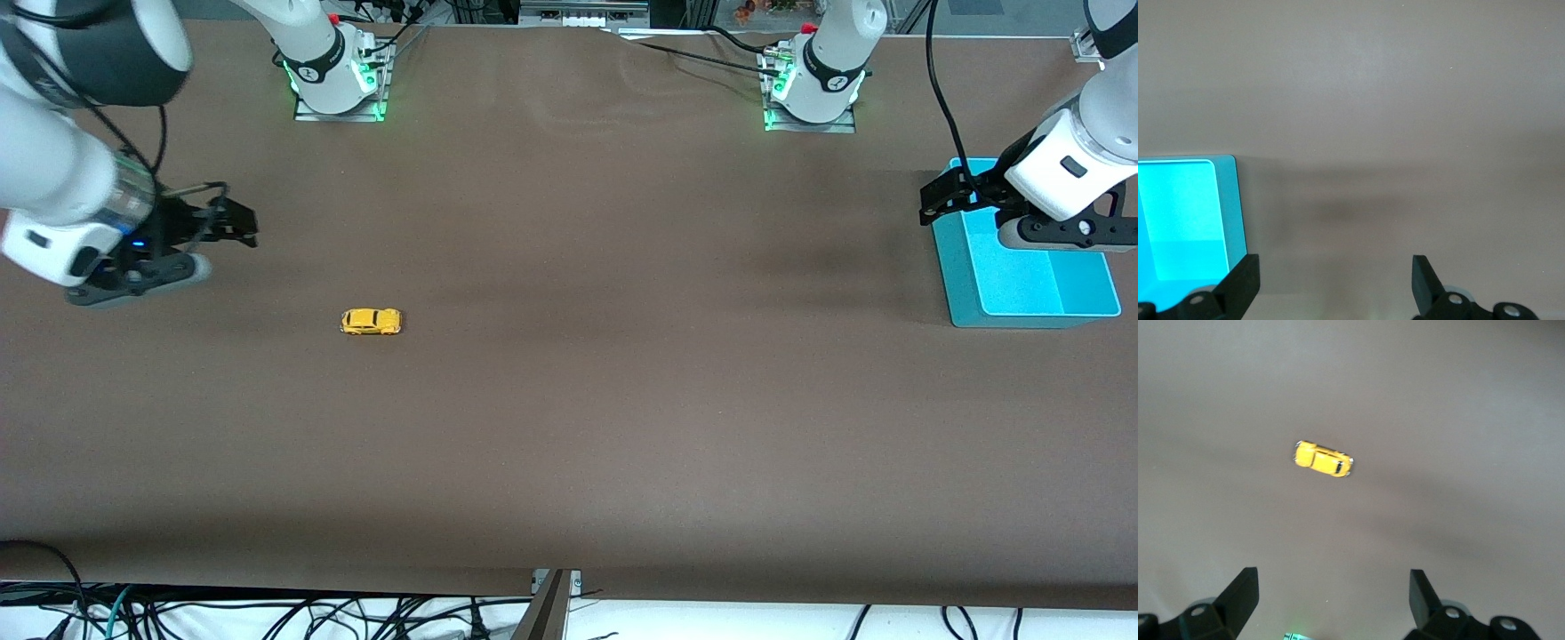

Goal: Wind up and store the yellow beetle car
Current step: 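Reach the right gripper over the yellow beetle car and lower it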

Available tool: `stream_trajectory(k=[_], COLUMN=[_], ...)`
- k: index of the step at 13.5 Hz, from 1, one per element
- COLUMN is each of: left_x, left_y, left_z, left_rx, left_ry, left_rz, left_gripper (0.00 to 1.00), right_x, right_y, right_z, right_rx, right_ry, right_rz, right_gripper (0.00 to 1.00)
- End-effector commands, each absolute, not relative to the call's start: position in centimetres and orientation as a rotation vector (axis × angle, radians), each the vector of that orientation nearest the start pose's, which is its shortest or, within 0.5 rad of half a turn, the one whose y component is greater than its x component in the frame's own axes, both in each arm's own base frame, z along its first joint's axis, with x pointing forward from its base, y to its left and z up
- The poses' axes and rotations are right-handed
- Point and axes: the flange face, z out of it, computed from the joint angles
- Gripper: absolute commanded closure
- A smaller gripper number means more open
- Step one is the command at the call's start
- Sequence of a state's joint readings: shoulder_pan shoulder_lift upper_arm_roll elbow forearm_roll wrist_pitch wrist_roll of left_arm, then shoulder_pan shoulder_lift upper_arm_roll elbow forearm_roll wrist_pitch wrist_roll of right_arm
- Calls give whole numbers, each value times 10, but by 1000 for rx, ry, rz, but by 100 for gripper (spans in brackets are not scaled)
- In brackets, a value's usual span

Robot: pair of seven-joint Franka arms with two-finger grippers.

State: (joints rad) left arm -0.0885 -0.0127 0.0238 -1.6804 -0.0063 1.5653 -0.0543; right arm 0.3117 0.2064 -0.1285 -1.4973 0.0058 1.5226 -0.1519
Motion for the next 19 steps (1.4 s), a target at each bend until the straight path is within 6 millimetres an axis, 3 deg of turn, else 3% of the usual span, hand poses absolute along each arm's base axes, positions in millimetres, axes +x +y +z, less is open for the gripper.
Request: stream_trajectory(k=[1, 4, 9, 14, 19], left_x=[543, 543, 544, 544, 544], left_y=[-35, -35, -32, -32, -32], left_z=[585, 585, 585, 585, 585], left_rx=[-3157, -3157, -3158, -3158, -3158], left_ry=[13, 13, 4, 4, 4], left_rz=[172, 172, 172, 172, 172], left_gripper=[0, 0, 0, 0, 0], right_x=[588, 597, 591, 555, 542], right_y=[144, 158, 151, 137, 134], right_z=[504, 458, 384, 305, 259], right_rx=[-3093, -2956, -2674, -2413, -2298], right_ry=[-614, -1017, -1575, -2031, -2219], right_rz=[438, 482, 336, 69, -34], right_gripper=[0, 0, 0, 1, 2])
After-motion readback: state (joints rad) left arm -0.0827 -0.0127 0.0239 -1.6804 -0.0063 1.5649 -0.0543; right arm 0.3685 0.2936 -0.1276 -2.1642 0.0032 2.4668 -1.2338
